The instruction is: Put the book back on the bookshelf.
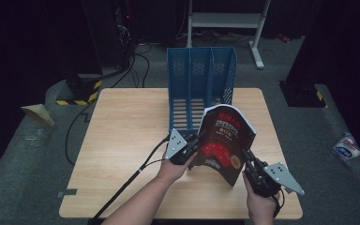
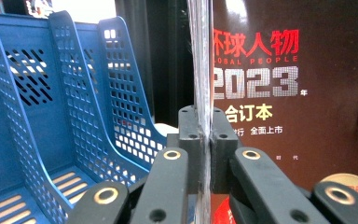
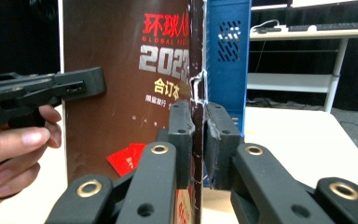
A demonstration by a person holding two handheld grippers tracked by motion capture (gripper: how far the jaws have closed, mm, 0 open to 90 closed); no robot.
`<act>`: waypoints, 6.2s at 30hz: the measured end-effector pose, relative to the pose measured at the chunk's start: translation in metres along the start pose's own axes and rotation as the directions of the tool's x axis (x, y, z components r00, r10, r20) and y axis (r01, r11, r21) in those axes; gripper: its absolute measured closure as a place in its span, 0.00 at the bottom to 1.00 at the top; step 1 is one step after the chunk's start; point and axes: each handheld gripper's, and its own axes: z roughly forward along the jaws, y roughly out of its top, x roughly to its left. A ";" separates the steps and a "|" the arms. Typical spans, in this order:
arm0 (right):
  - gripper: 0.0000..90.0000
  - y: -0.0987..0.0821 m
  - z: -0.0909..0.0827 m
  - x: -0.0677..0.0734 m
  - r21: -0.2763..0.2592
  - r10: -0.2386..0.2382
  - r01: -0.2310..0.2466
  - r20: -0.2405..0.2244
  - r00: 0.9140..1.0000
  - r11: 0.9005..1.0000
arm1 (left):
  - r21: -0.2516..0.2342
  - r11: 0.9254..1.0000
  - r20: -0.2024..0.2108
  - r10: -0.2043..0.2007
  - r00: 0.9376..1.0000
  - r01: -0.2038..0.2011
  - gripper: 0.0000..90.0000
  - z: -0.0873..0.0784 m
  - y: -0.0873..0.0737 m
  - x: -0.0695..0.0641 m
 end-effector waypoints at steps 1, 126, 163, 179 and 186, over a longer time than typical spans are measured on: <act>0.90 0.000 0.000 0.001 0.008 -0.001 0.001 0.000 1.000 1.000 | 0.004 1.000 0.002 -0.005 1.000 0.005 0.96 -0.001 0.000 0.001; 0.97 0.132 -0.002 0.032 -0.138 -0.106 0.088 -0.129 0.986 0.987 | 0.387 0.899 -0.404 -0.035 0.914 0.205 0.54 -0.189 -0.086 0.106; 0.97 0.183 0.083 -0.007 -0.189 -0.080 0.103 0.128 0.989 0.976 | 0.401 0.898 -0.382 -0.015 0.924 0.180 0.57 -0.188 -0.087 0.103; 0.96 0.170 0.136 -0.019 -0.202 -0.076 0.109 0.167 0.983 0.973 | 0.408 0.896 -0.372 -0.013 0.928 0.176 0.58 -0.188 -0.086 0.104; 0.96 0.163 0.151 -0.024 -0.226 -0.075 0.111 0.164 0.984 0.968 | 0.409 0.896 -0.370 -0.009 0.929 0.172 0.59 -0.188 -0.086 0.104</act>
